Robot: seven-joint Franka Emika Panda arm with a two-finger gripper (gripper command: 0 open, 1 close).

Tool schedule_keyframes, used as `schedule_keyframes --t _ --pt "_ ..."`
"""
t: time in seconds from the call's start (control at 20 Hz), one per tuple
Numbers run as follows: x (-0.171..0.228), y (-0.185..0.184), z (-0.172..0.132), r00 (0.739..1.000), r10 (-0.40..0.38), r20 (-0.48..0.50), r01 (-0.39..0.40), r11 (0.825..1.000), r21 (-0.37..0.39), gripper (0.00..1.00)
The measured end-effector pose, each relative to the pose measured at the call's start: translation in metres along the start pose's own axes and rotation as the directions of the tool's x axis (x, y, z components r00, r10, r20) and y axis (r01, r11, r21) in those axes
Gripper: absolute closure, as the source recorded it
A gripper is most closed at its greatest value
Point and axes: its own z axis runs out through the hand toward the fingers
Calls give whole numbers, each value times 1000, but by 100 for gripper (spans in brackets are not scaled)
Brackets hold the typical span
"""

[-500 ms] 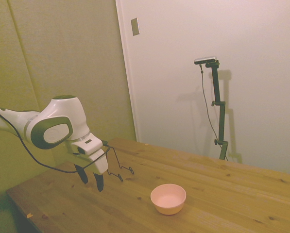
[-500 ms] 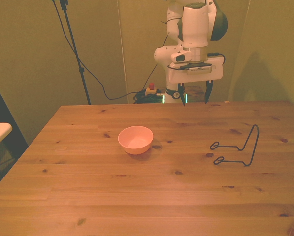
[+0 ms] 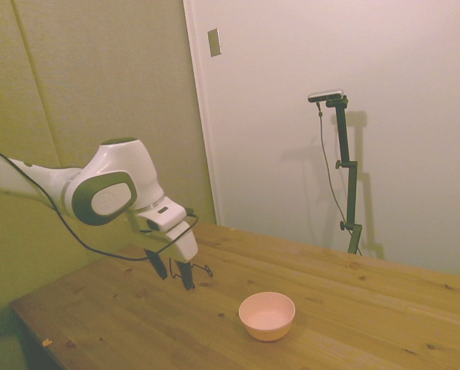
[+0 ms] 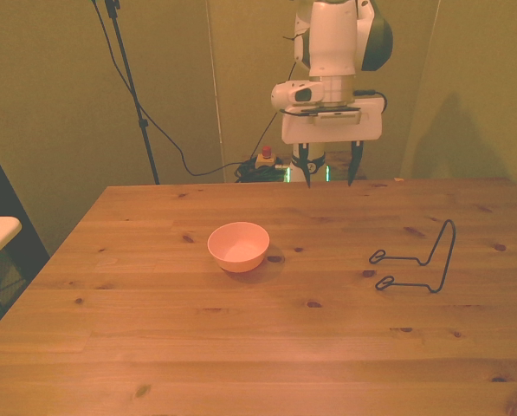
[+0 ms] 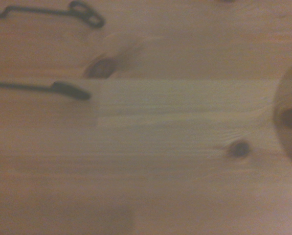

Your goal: Load the bowl

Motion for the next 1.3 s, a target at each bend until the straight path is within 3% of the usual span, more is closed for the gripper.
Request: schedule_keyframes --t 0.2,0.35,0.85,0.9,1.3 --pt "56 20 0 999 32 -39 -33 999 -12 0" --pt "83 24 18 998 47 -46 -48 999 -14 0" --pt "106 -1 104 997 82 -2 -82 995 -55 0" --pt "107 -2 110 996 94 -1 -94 994 -60 100" --pt "118 -7 125 992 128 3 -128 989 -76 100"
